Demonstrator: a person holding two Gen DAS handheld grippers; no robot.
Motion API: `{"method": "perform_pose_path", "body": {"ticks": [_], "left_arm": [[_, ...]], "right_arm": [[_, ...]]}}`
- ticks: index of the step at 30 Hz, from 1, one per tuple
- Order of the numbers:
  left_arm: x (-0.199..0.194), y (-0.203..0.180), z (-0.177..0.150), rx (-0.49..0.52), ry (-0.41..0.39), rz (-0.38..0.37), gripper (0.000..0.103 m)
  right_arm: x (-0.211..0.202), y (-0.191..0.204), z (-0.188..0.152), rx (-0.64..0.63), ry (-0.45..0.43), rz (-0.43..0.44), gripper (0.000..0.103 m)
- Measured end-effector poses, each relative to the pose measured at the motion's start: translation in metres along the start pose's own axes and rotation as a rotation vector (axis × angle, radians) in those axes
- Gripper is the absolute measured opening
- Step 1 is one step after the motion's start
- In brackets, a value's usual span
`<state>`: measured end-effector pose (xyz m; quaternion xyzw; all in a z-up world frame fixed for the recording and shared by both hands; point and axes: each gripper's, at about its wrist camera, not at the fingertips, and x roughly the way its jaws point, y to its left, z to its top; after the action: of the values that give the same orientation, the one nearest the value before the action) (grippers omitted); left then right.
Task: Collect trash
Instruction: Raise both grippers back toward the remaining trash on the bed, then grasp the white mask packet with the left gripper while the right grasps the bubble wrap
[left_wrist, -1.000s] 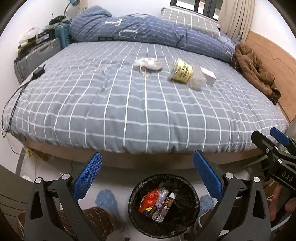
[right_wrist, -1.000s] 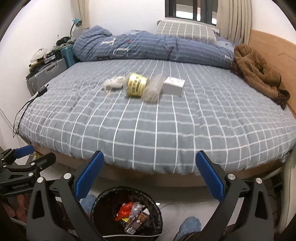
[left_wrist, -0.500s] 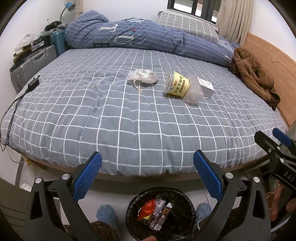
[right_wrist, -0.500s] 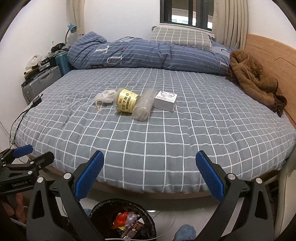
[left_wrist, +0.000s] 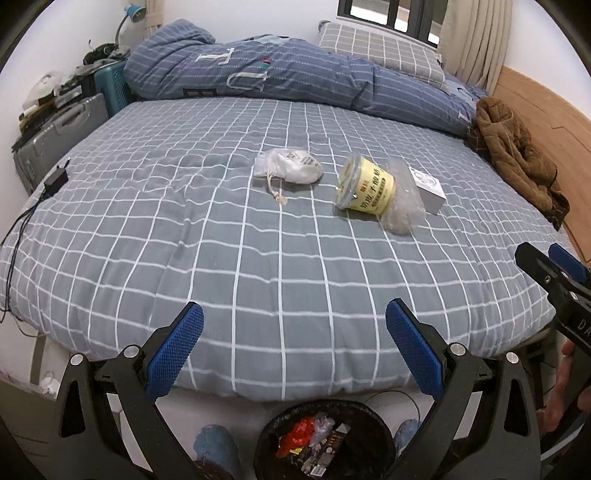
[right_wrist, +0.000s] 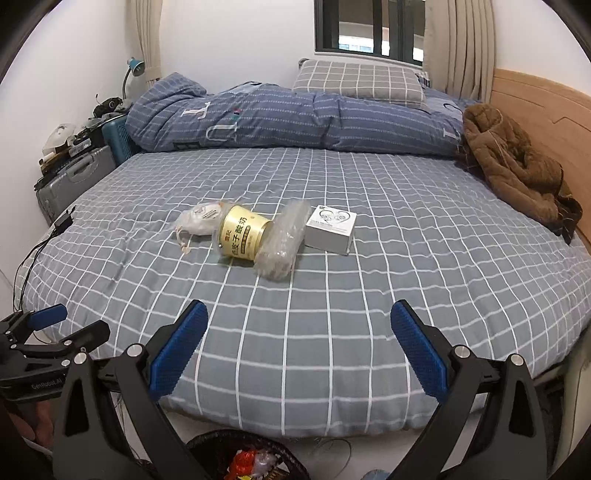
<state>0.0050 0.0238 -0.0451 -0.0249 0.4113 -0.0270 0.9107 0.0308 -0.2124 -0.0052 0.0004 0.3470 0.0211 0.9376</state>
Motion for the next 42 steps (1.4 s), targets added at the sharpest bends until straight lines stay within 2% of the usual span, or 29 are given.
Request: {"method": "perform_pose_path", "body": {"ticks": [19, 24, 31, 37, 40, 42], "left_arm": [[0.085, 0.009, 0.085, 0.000, -0.021, 0.014, 0.097], [0.120, 0.015, 0.112, -0.007, -0.031, 0.025, 0.097], [0.167, 0.020, 0.144, -0.002, -0.021, 0.032, 0.097], [0.200, 0.020, 0.158, 0.008, 0.006, 0.019, 0.097], [0.208, 0.016, 0.163, 0.012, 0.018, 0.007, 0.097], [0.213, 0.014, 0.163, 0.024, 0.021, -0.002, 0.097]], "right_arm": [[0.092, -0.010, 0.038, 0.002, 0.022, 0.013, 0.095], [0.118, -0.008, 0.045, 0.003, 0.016, 0.019, 0.095], [0.155, -0.001, 0.045, -0.005, 0.058, 0.045, 0.095], [0.173, 0.004, 0.038, -0.025, 0.094, 0.059, 0.089], [0.178, 0.004, 0.035, -0.025, 0.107, 0.064, 0.082], [0.181, 0.004, 0.032, -0.026, 0.118, 0.067, 0.073]]}}
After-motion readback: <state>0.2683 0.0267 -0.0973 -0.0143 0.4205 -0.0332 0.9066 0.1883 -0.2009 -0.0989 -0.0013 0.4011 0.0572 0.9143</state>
